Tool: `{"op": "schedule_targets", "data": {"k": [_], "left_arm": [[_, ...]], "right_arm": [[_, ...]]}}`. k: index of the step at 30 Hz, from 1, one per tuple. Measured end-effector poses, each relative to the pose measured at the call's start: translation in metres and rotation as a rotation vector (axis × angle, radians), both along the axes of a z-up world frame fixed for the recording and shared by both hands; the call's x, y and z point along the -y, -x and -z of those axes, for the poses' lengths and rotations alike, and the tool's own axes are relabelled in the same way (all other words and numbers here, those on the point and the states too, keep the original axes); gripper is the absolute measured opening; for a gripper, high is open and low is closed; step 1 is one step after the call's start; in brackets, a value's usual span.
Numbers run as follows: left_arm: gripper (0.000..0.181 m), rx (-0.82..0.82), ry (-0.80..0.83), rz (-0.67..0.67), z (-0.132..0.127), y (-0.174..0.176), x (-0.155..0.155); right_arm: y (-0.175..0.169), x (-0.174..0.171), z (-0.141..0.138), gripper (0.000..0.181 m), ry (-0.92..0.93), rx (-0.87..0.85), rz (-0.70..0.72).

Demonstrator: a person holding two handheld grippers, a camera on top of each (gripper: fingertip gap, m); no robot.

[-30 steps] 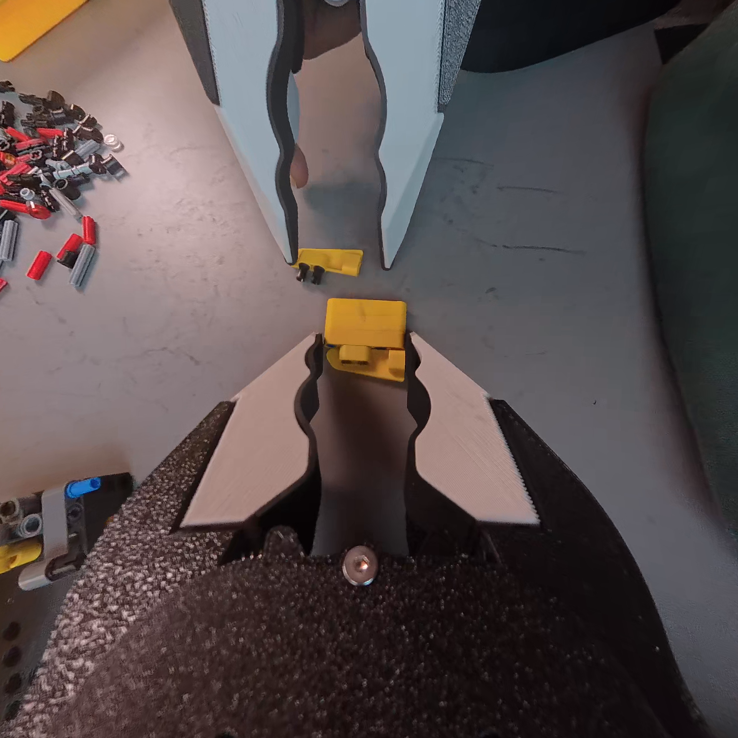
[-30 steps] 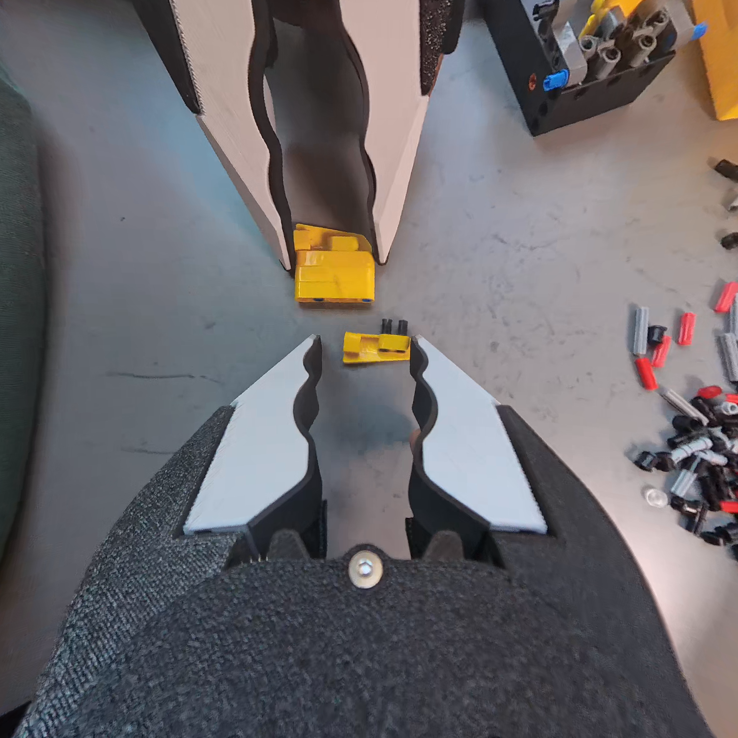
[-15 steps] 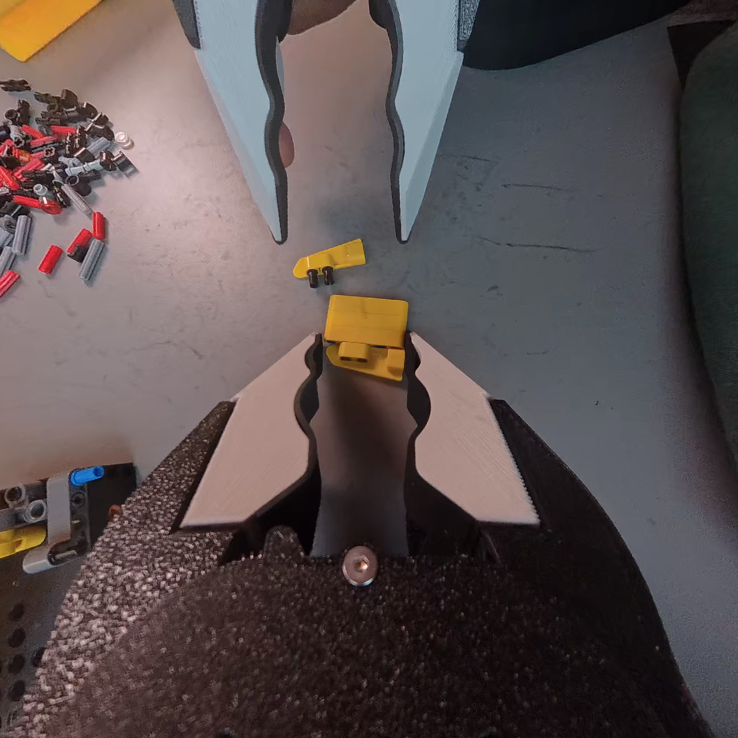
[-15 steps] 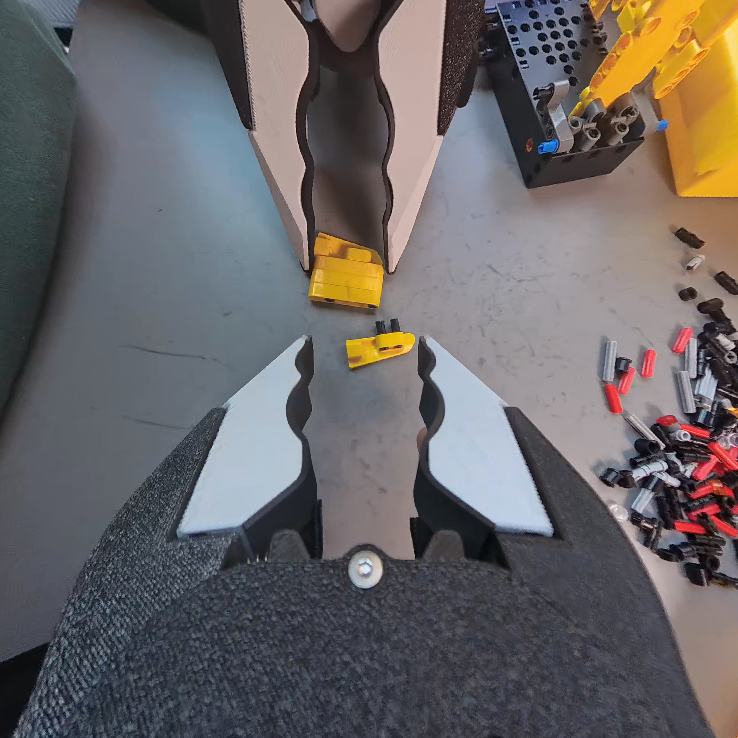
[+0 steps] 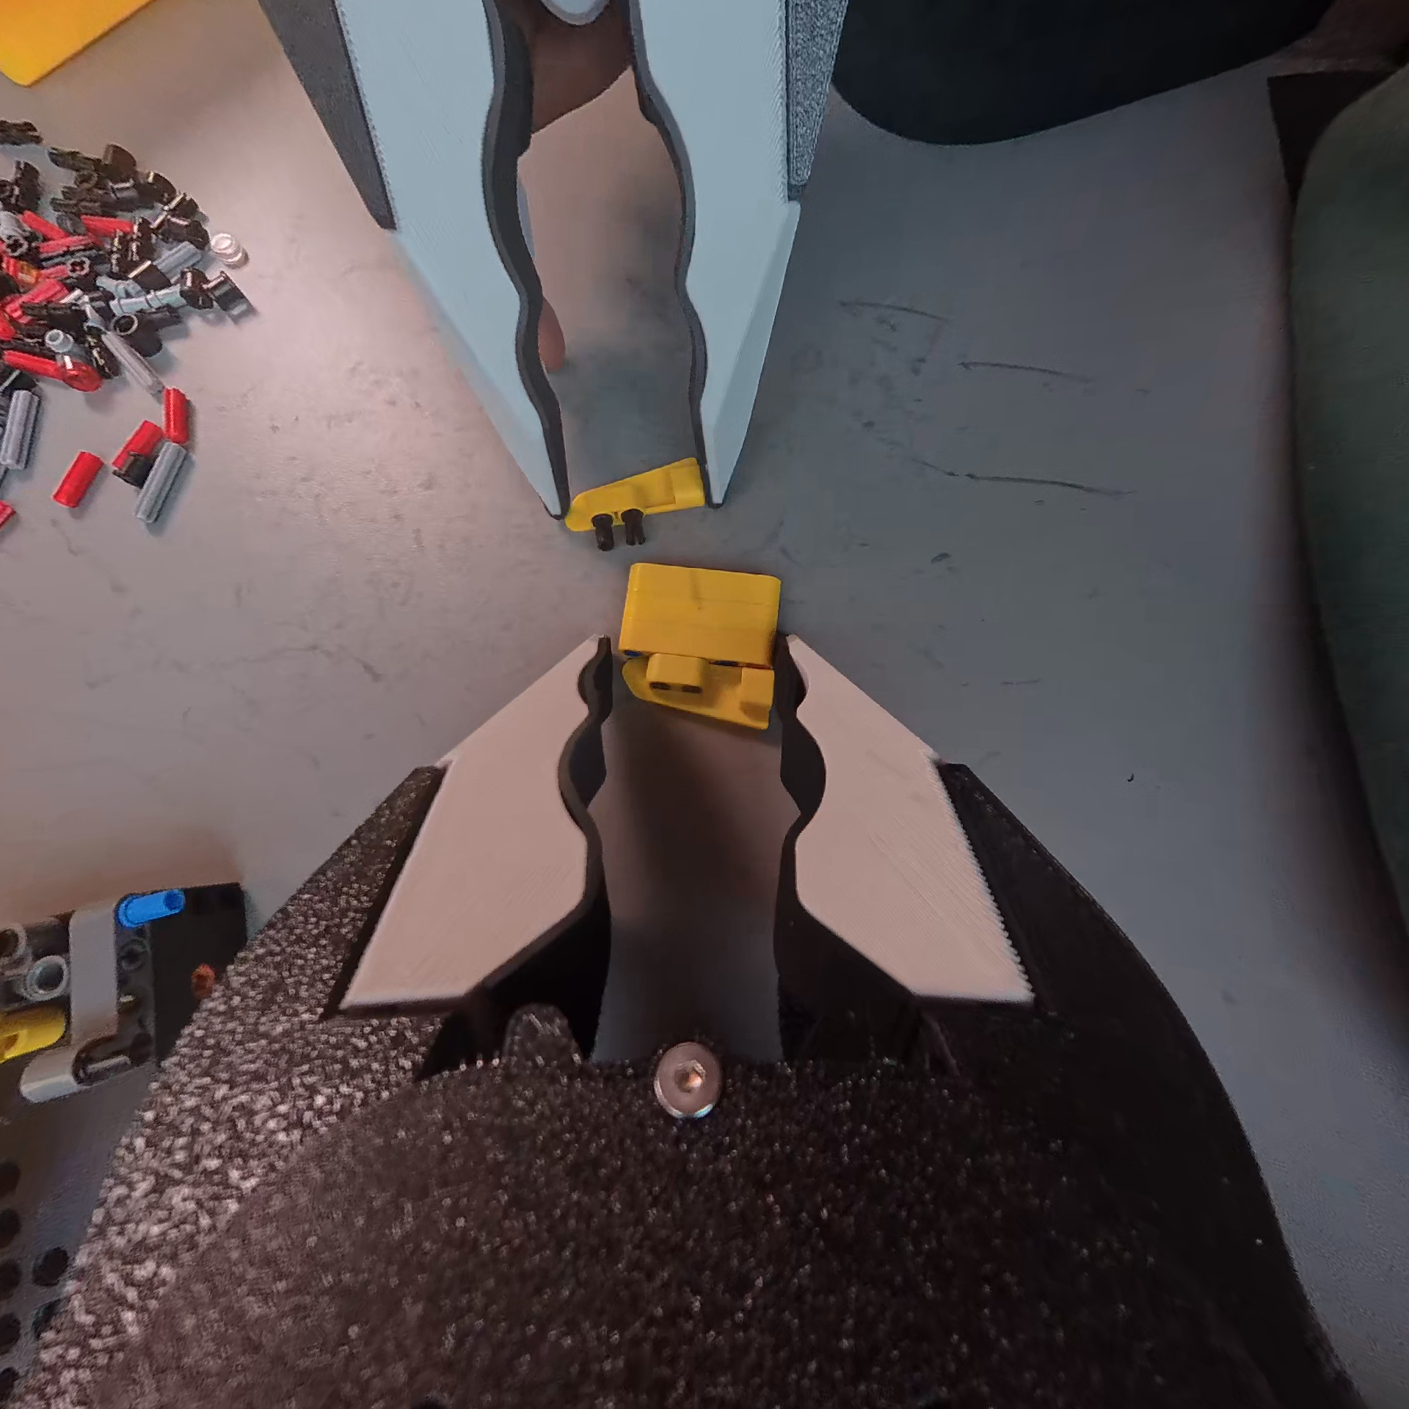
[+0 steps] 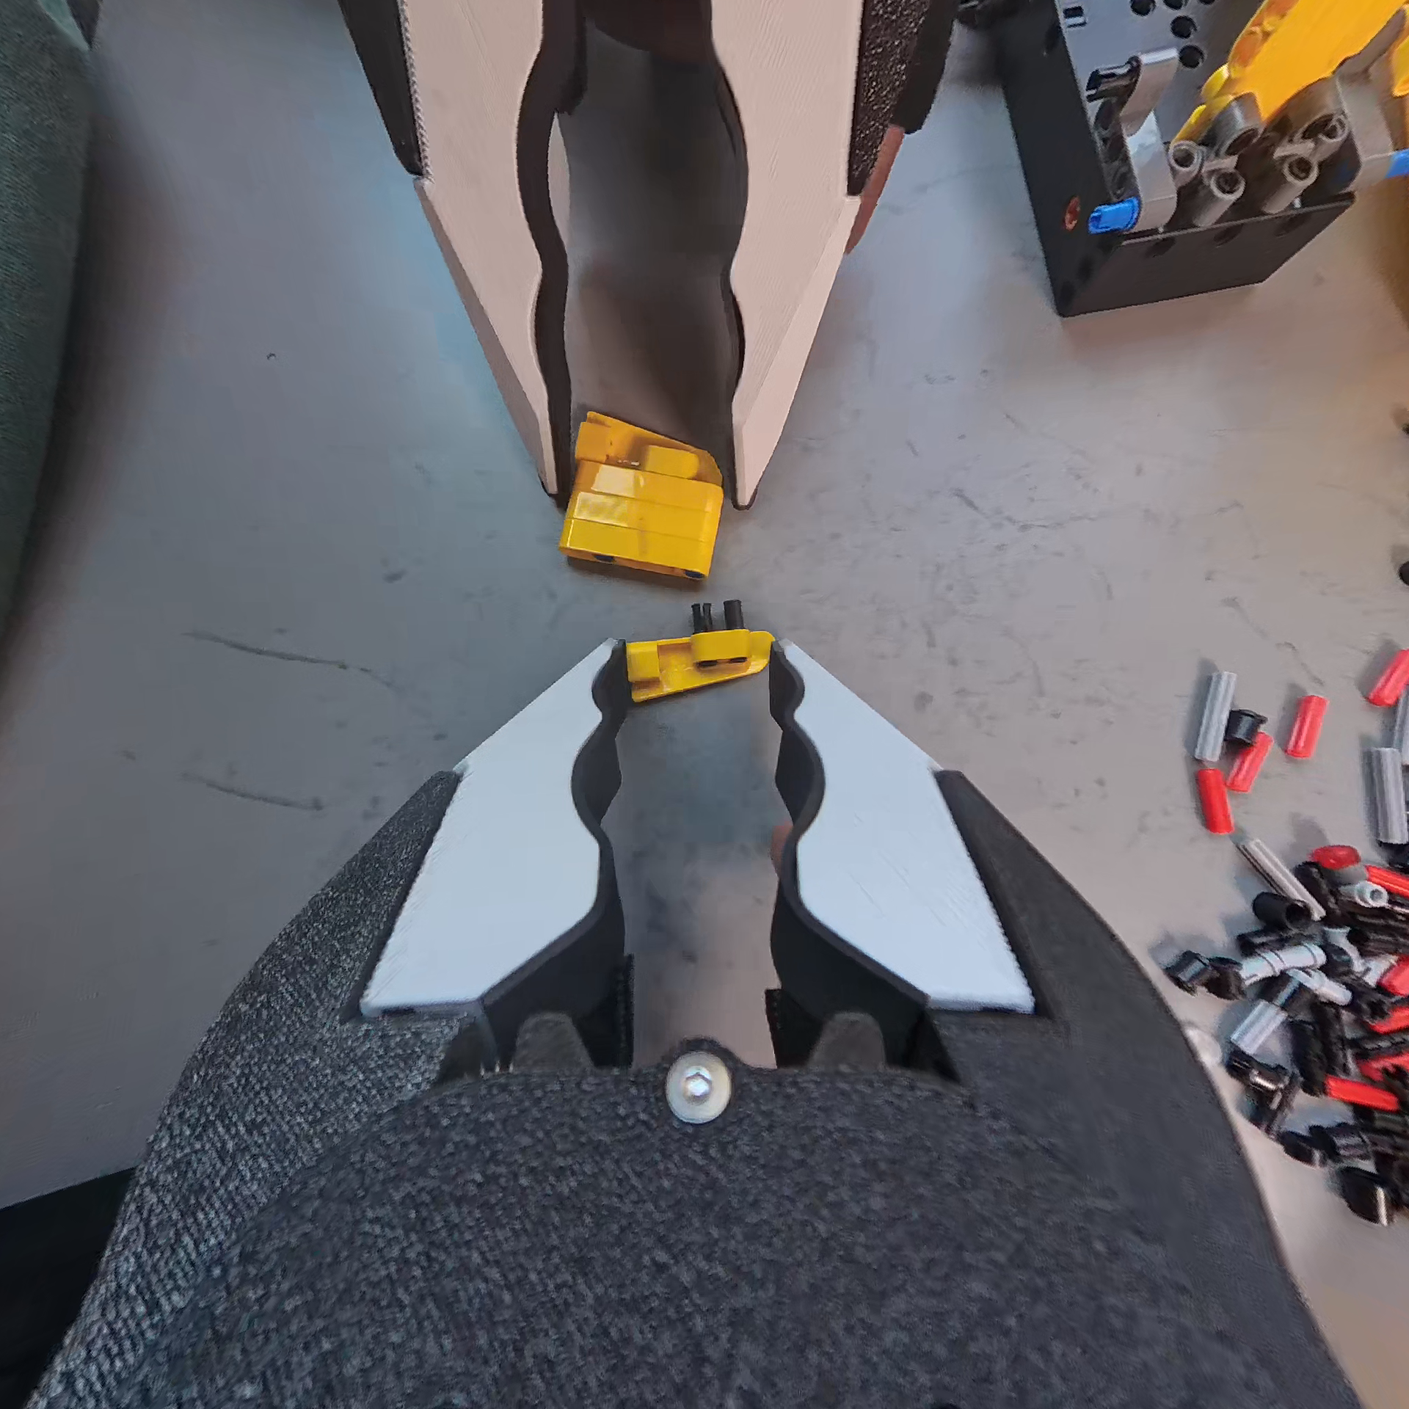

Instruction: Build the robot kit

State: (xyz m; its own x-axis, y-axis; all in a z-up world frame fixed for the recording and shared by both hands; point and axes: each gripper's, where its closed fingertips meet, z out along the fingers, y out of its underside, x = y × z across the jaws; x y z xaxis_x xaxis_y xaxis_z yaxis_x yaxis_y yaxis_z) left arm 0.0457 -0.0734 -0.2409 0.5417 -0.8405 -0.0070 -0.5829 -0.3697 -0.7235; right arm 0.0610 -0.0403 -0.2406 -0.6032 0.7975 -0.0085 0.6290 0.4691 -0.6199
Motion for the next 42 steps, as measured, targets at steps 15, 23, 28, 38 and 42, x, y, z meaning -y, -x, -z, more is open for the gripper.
{"op": "schedule_targets", "data": {"k": [15,23,28,38,42], "left_arm": [[0.039,0.005,0.005,-0.025,0.0,-0.003,-0.005],[0.039,0.013,0.016,-0.052,0.0,-0.004,-0.008],[0.039,0.012,0.017,-0.076,0.0,-0.004,-0.009],[0.039,0.05,0.035,-0.065,-0.003,-0.006,-0.007],[0.039,0.019,0.019,-0.068,0.0,-0.006,-0.008]], "right_arm": [[-0.006,0.013,-0.001,0.032,-0.022,-0.041,0.162],[-0.006,0.014,-0.001,0.031,-0.026,-0.04,0.18],[-0.006,0.014,-0.001,0.031,-0.043,-0.03,0.195],[-0.006,0.014,-0.001,0.031,-0.09,-0.019,0.161],[-0.006,0.014,-0.001,0.031,-0.093,0.006,0.15]]}}
